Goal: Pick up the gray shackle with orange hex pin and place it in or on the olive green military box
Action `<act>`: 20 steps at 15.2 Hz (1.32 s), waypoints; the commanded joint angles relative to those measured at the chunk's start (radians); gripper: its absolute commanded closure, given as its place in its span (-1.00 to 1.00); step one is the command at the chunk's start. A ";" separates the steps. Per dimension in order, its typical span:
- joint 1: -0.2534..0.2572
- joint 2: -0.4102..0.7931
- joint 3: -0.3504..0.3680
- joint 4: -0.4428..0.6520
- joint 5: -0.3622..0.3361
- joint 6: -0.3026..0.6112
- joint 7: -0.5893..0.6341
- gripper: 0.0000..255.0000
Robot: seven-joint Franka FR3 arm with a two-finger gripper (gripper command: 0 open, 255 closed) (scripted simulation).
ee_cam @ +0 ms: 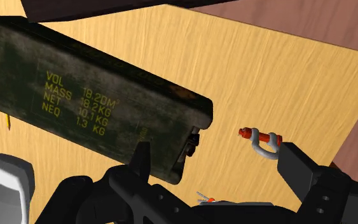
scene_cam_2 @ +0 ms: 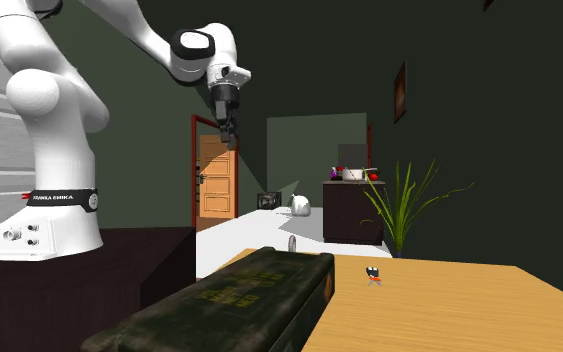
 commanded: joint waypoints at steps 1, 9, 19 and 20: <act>-0.008 0.069 0.036 -0.015 -0.011 0.101 0.056 -1.00; -0.133 0.416 0.197 0.039 -0.254 0.423 0.378 -1.00; -0.085 0.908 0.125 0.337 -0.952 0.509 1.041 -1.00; -0.063 0.951 0.105 0.373 -0.994 0.508 1.085 -1.00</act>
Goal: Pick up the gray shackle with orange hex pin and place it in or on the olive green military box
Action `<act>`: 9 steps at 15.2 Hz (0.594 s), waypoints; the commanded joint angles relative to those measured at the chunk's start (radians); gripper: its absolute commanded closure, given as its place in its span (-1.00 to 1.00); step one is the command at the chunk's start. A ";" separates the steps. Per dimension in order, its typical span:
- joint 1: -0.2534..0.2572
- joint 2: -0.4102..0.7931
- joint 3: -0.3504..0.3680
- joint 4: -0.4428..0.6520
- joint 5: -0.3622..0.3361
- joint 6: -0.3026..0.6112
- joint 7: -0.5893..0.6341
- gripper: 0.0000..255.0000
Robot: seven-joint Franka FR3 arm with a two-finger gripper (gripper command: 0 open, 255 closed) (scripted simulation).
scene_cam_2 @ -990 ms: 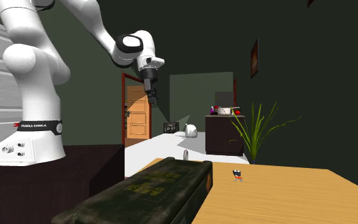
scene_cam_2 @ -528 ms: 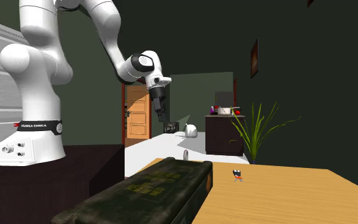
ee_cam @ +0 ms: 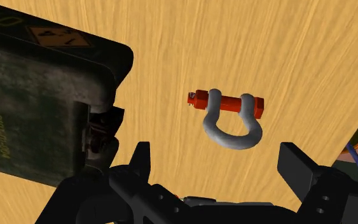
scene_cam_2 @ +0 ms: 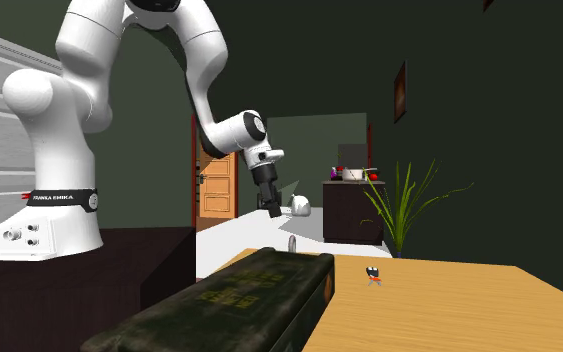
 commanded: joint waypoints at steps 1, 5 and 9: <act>0.045 0.093 -0.040 0.083 -0.090 -0.004 0.092 -1.00; 0.104 0.217 -0.090 0.201 -0.179 -0.010 0.191 -1.00; 0.115 0.274 -0.117 0.241 -0.222 0.006 0.221 -1.00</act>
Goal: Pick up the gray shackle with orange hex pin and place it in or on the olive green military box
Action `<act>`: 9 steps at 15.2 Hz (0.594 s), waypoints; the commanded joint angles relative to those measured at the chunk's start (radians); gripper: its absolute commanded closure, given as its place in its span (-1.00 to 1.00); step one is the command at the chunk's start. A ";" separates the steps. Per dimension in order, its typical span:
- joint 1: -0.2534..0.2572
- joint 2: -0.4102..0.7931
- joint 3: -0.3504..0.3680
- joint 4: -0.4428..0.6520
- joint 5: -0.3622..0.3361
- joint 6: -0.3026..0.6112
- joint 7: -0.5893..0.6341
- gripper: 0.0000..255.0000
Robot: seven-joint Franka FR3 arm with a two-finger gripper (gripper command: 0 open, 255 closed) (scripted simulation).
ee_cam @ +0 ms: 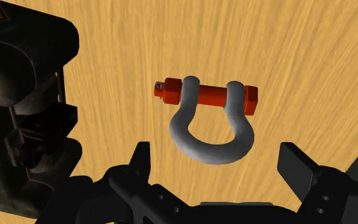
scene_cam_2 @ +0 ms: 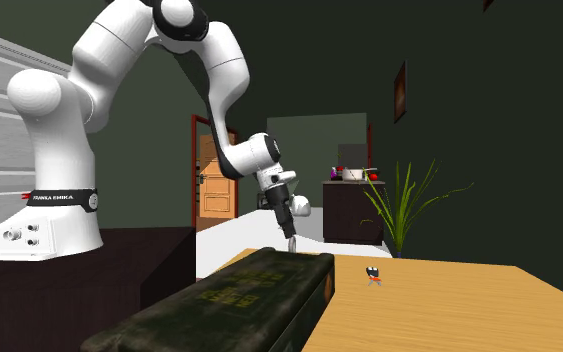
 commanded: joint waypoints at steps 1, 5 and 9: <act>0.006 0.032 -0.012 0.026 -0.018 0.006 0.012 -1.00; 0.012 0.069 -0.028 0.053 -0.042 0.016 0.029 -1.00; 0.012 0.069 -0.028 0.053 -0.042 0.016 0.029 -1.00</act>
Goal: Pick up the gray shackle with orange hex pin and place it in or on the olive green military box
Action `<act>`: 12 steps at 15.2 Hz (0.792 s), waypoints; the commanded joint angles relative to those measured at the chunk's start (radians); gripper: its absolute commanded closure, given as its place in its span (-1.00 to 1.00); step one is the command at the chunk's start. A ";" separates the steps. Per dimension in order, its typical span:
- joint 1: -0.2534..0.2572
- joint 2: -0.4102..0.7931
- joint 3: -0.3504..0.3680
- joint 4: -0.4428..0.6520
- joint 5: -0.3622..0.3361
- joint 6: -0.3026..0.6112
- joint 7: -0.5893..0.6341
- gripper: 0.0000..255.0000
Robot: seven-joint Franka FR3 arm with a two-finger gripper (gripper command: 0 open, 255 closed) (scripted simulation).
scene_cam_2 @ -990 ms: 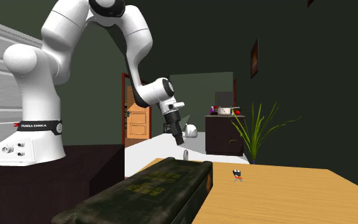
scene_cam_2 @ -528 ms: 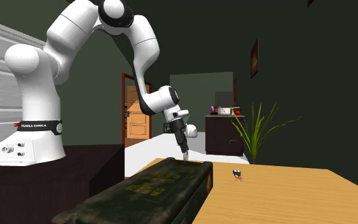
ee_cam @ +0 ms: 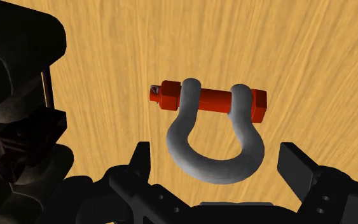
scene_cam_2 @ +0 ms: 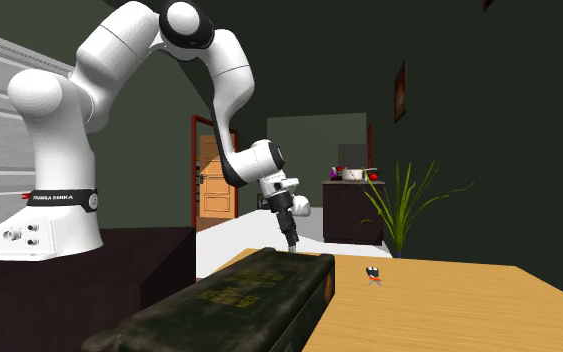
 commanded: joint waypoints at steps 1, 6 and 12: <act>0.000 0.000 0.000 0.000 0.000 0.000 0.000 -1.00; 0.000 0.000 0.000 0.000 -0.001 0.000 0.001 1.00; 0.000 0.000 0.000 0.000 0.000 0.000 0.000 1.00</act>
